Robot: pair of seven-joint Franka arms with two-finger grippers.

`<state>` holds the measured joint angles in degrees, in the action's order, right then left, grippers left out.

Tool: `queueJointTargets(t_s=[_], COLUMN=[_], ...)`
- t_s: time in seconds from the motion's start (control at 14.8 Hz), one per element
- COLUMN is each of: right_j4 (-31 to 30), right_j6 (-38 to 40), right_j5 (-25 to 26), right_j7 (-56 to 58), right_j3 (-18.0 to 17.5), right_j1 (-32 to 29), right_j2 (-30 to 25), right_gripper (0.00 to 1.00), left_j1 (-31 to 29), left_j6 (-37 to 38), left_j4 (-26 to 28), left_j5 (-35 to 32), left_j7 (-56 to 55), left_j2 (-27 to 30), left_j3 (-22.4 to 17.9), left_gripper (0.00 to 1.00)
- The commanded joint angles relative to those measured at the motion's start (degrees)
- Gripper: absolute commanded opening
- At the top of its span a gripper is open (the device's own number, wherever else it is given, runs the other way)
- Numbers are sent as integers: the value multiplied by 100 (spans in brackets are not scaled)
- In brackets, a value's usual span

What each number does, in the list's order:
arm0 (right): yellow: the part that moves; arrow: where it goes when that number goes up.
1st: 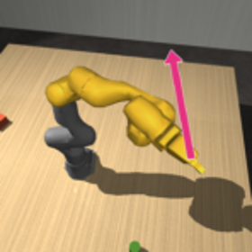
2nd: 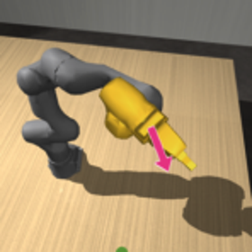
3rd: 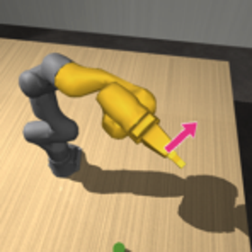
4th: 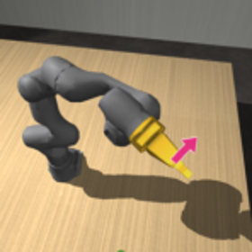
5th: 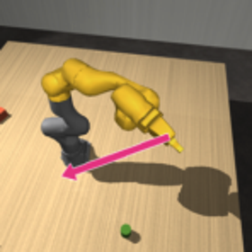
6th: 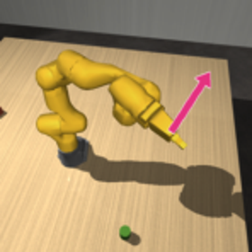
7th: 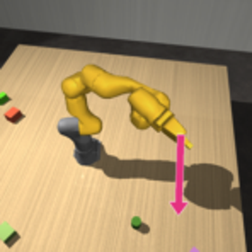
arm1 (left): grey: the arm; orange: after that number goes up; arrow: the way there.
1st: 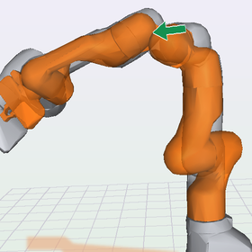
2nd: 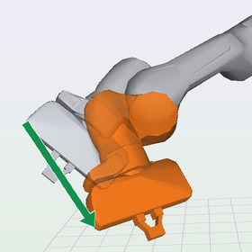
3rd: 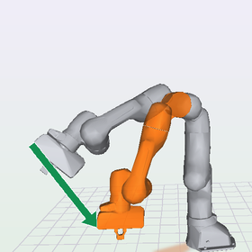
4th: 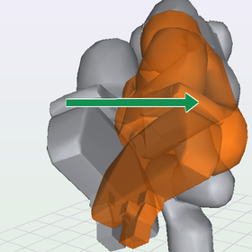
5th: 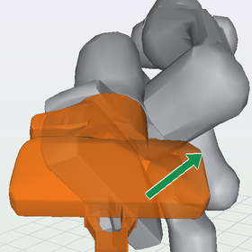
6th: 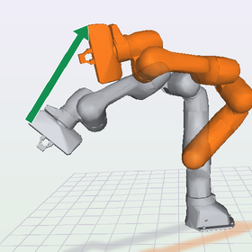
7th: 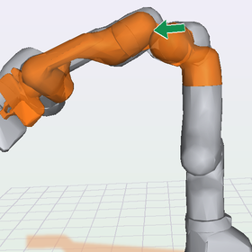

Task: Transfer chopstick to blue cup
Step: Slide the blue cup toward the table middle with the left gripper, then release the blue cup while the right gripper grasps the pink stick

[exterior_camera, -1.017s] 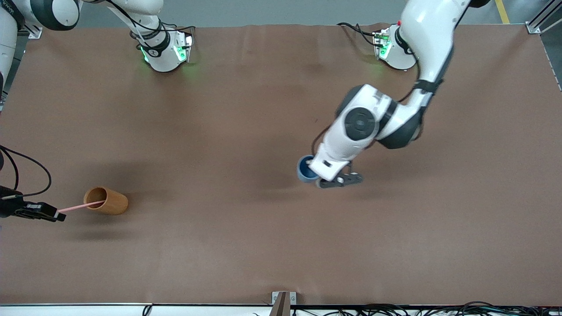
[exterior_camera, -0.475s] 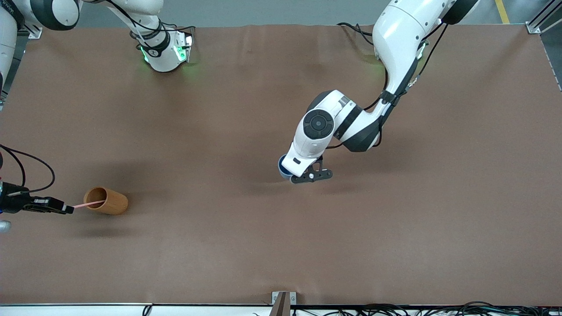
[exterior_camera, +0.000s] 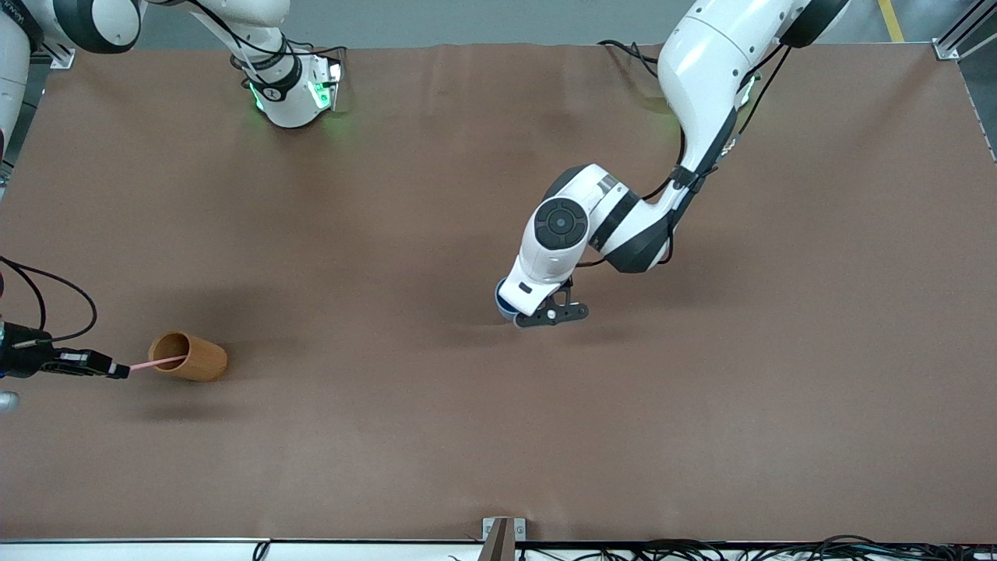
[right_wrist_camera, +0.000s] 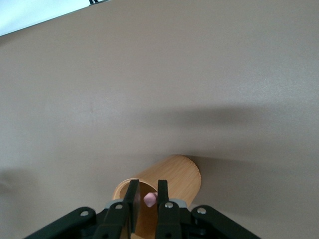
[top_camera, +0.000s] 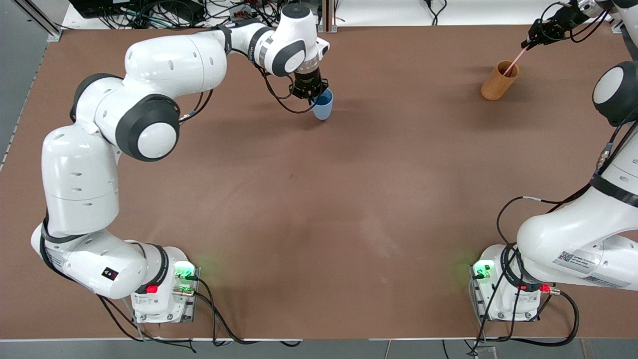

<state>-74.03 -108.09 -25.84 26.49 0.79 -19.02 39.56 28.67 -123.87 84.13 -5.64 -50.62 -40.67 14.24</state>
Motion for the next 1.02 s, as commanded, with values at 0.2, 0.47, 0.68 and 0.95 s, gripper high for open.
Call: queueJointTargets(t_s=[0.2, 0.47, 0.68, 0.95], right_j4=[-41, -32, -15, -24], right_j6=[51, 42, 51, 95], right_j5=[-53, -35, -18, 770], right_j7=[-38, -38, -195, -311], right_j3=[-71, -71, -62, -88], right_j1=[-75, -57, 12, 213], right_j2=[-115, -150, -360, -1150], right_gripper=[4, 1, 1, 1], left_j1=[-11, -405, -1115, -2127], left_j6=[-59, 450, 1126, 1874], left_j4=[-11, -55, -46, -46], left_j5=[-174, -174, -60, 459], left_j7=[-158, -80, 392, 2079], left_j2=[59, 971, 1770, 2545], left_j3=[-44, -36, 43, 26], left_gripper=[100, 100, 100, 100])
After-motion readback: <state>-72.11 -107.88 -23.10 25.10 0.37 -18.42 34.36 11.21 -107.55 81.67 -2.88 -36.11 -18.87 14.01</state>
